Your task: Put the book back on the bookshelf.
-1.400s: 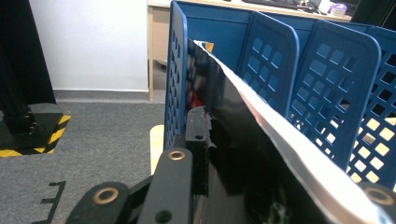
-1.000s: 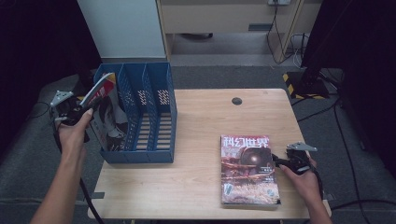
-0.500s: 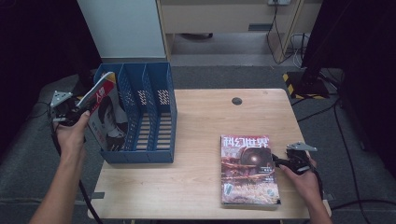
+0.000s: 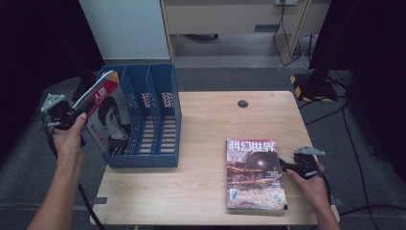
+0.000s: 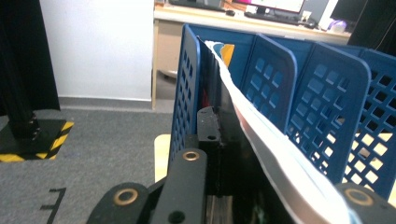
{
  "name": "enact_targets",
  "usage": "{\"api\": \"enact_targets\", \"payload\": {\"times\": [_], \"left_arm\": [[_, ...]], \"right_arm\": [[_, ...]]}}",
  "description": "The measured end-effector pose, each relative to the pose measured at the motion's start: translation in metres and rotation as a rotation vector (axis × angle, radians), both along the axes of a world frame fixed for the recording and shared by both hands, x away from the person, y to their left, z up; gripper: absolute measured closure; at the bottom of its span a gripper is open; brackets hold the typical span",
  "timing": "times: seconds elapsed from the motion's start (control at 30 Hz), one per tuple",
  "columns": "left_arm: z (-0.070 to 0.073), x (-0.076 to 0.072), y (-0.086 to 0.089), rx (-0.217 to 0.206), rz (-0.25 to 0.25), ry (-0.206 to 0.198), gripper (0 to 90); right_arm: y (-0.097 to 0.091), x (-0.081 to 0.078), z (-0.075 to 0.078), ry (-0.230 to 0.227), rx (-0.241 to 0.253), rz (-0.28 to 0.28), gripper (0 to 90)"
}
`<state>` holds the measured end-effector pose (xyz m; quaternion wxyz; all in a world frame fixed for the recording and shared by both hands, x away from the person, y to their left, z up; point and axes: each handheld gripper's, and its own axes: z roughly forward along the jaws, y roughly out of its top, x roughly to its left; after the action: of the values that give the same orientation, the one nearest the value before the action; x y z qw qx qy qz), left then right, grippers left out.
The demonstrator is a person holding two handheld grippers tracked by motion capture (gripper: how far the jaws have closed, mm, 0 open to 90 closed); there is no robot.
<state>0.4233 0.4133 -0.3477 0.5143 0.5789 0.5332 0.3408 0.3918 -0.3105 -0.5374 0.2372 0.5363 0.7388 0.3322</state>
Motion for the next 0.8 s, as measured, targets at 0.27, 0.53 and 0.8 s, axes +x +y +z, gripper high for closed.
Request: {"api": "enact_targets", "payload": {"times": [0.27,0.53,0.8], "left_arm": [[0.005,0.003,-0.006,0.008,-0.015,-0.004,85.9],[0.008,0.002,-0.006,0.009,-0.014,-0.02,85.9],[0.013,0.002,-0.004,-0.004,0.0,-0.077,85.9]], "right_arm": [[0.0,0.0,0.0,0.0,0.0,0.0,28.2],[0.0,0.0,0.0,0.0,0.0,0.0,28.2],[0.0,0.0,0.0,0.0,-0.001,0.001,28.2]]}}
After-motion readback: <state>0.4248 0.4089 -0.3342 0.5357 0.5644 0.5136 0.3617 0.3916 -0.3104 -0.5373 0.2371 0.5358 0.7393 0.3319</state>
